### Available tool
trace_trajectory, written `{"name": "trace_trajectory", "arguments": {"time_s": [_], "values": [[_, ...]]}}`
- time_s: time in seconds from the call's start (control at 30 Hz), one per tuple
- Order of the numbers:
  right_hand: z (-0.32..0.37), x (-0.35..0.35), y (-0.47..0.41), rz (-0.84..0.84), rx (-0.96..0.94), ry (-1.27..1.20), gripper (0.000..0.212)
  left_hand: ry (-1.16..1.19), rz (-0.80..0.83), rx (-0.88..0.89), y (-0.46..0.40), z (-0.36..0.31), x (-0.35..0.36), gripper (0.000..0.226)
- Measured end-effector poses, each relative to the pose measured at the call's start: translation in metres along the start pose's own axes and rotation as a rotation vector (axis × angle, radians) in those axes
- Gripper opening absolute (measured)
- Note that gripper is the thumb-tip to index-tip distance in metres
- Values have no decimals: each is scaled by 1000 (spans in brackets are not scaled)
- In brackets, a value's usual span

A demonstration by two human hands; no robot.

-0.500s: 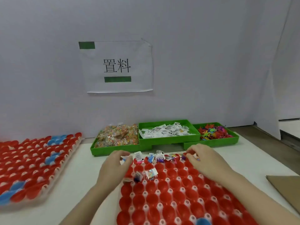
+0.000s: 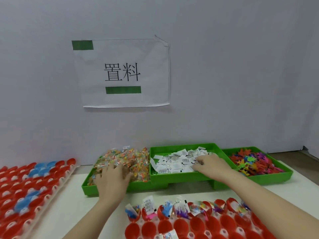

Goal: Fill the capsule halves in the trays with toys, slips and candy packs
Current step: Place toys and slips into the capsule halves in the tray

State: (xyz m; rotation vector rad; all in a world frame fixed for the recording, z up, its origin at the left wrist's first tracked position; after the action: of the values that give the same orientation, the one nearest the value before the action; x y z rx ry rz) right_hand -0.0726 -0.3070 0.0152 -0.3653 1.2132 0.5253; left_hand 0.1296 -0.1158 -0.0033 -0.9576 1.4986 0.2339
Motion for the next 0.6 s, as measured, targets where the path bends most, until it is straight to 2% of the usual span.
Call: {"name": "trace_trajectory", "arguments": {"time_s": [0.1,0.27,0.37,0.47,0.6], "values": [[-3,4,-12,13,55,-116,47,104,-153,69,1,-1,-4,19],[-8,-2,-13,-153,37,-96,13,154,-326,189,4,-6,-22,15],[-9,-5,-10,-263,14,-66,17,270,-427,254,3,-13,-36,17],[-11,-11,-9,-395,-13,-178,19,455,-417,165,-2,-23,-44,19],[-13,-20,-8,-447,-30,-487,12,916,-296,-40,-9,-40,-41,14]]}}
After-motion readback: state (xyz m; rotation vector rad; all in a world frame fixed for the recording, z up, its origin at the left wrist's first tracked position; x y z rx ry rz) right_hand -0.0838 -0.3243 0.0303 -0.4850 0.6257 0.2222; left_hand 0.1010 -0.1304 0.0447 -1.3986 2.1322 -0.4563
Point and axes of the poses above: each hand's wrist, its own y-axis away from the middle knuckle, its own x-axis out of the palm, z = x × y, the point moved 4 cm from there along -y, towards the middle knuckle, and after that the axes turned 7 degrees about x, right-handed, at the moved point
